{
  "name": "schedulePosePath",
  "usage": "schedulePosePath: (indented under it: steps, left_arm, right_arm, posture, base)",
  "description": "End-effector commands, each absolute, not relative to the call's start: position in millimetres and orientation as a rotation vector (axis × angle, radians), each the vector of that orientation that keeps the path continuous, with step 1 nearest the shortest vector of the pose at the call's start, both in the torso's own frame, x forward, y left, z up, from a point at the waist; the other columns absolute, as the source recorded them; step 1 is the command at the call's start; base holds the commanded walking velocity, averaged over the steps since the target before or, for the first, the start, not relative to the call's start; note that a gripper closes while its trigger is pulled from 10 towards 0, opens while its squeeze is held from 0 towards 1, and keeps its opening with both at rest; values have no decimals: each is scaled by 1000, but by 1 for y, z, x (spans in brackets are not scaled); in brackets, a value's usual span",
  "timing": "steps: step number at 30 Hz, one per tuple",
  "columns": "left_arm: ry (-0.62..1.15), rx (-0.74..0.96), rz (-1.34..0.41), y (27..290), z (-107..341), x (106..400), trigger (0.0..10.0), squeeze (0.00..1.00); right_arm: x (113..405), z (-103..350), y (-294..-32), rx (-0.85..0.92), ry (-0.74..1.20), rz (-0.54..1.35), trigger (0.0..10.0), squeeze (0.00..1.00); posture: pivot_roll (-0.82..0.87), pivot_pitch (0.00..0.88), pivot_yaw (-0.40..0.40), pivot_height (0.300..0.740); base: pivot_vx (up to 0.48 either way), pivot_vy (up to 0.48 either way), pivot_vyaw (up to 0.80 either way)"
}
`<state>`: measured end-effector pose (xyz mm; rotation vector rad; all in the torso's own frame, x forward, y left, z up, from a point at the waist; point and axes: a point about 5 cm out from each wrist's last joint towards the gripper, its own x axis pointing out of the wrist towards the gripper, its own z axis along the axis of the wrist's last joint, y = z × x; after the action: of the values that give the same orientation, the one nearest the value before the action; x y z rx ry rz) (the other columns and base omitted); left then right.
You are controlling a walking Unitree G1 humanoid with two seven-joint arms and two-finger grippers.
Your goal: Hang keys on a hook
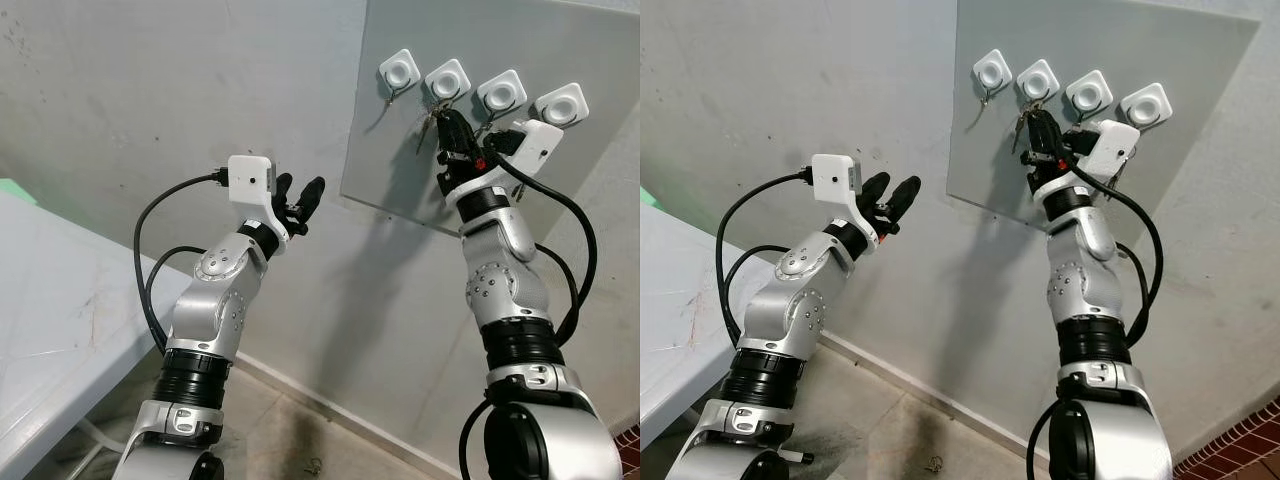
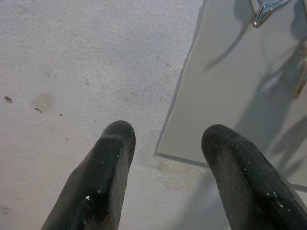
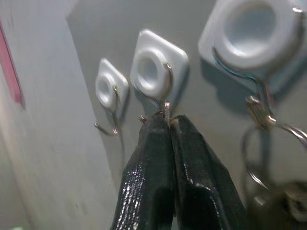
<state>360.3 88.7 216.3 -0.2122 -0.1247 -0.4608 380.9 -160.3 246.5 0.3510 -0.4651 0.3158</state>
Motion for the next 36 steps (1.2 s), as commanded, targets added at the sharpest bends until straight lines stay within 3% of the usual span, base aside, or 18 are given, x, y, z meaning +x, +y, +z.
schedulePosePath:
  steps: [1,13,14,15,16,36]
  left_arm:
    - [-147,-215,-464,89,225,360,10000,0]
    - [-147,-213,-465,89,226,362,10000,0]
    - [-147,-213,-465,89,226,362,10000,0]
    - [-147,-213,-465,89,226,362,10000,0]
    - [-148,-212,-465,89,226,362,10000,0]
    - [-134,-207,-441,89,215,358,10000,0]
  right_arm:
    - [379,246,-159,310,-464,338,10000,0]
    - [378,247,-158,280,-465,355,10000,0]
    - [378,247,-157,292,-468,360,10000,125]
    - [378,247,-157,292,-468,360,10000,125]
    - [377,247,-157,288,-472,364,10000,1000]
    - [367,226,-151,149,-459,398,10000,1000]
  posture:
    - [15,0,-37,740]
    - [15,0,-35,740]
    - [17,0,-36,740]
    - [17,0,-36,740]
    - [17,0,-36,740]
    - [19,0,-42,740]
  base:
    - [0,0,0]
    - [0,0,0]
    - [0,0,0]
    - [0,0,0]
    - [0,0,0]
    - [0,0,0]
